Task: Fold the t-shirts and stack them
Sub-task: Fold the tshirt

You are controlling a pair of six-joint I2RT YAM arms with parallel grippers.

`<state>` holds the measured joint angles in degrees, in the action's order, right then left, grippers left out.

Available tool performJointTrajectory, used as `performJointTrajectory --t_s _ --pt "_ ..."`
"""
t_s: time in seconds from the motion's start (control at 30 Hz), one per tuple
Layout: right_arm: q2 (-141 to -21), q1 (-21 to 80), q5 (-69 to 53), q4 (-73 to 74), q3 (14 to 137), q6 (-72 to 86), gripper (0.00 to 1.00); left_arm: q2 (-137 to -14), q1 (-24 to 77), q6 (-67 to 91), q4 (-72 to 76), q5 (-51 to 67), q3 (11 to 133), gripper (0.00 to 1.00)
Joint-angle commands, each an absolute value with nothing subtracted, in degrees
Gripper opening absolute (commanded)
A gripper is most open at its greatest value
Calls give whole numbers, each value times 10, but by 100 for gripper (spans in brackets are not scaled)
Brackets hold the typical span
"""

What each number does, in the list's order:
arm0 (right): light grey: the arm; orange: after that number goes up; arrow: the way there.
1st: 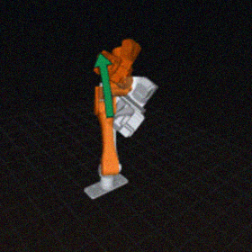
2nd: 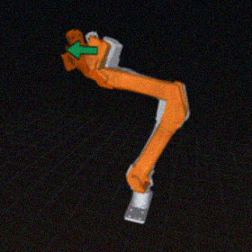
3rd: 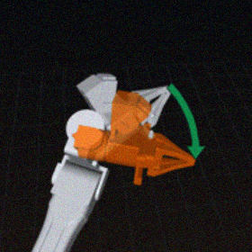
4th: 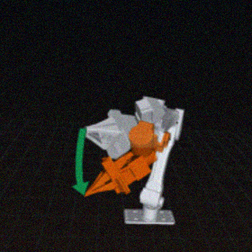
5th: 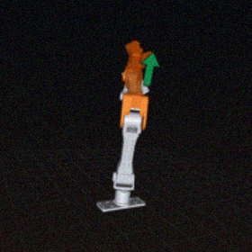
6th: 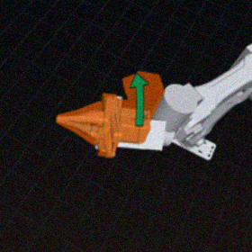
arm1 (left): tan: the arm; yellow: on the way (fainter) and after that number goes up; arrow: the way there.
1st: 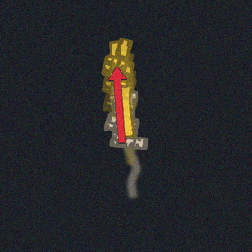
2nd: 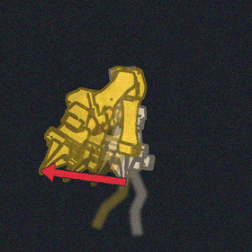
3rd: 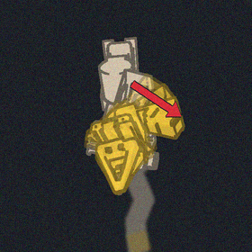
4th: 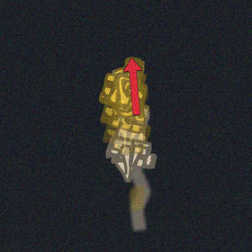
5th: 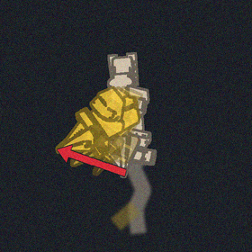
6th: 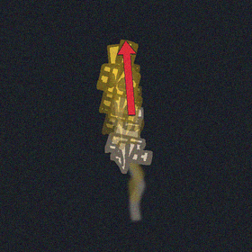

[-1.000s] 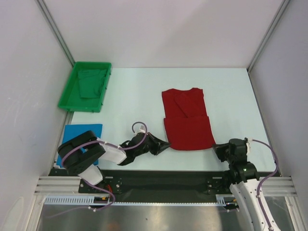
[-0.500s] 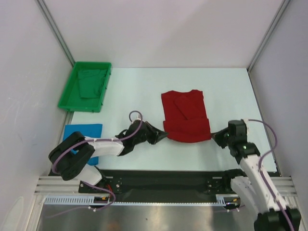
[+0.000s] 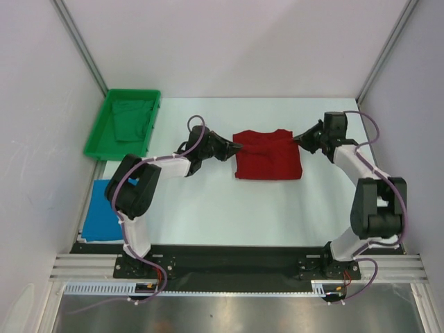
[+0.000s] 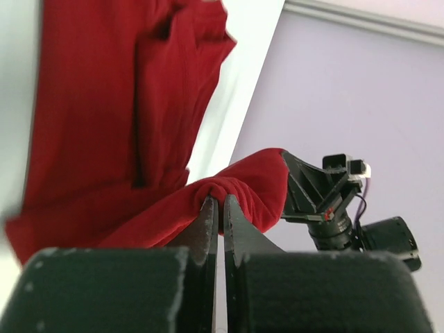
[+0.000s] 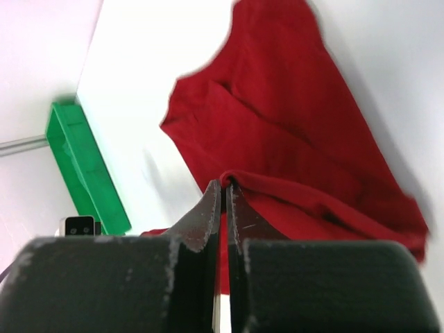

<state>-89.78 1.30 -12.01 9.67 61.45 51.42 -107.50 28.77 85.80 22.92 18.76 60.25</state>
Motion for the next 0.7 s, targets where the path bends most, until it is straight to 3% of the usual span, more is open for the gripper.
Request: performJointTrajectory --t_s 0.0,0.27,0.67 --pt "-960 5 -174 41 679 494 0 -1114 268 853 241 221 663 0" --pt "-1077 -14 -213 26 792 486 0 -1185 233 861 235 227 761 0" --pt "-1187 -25 -273 -30 866 501 0 -1270 211 877 234 228 840 0"
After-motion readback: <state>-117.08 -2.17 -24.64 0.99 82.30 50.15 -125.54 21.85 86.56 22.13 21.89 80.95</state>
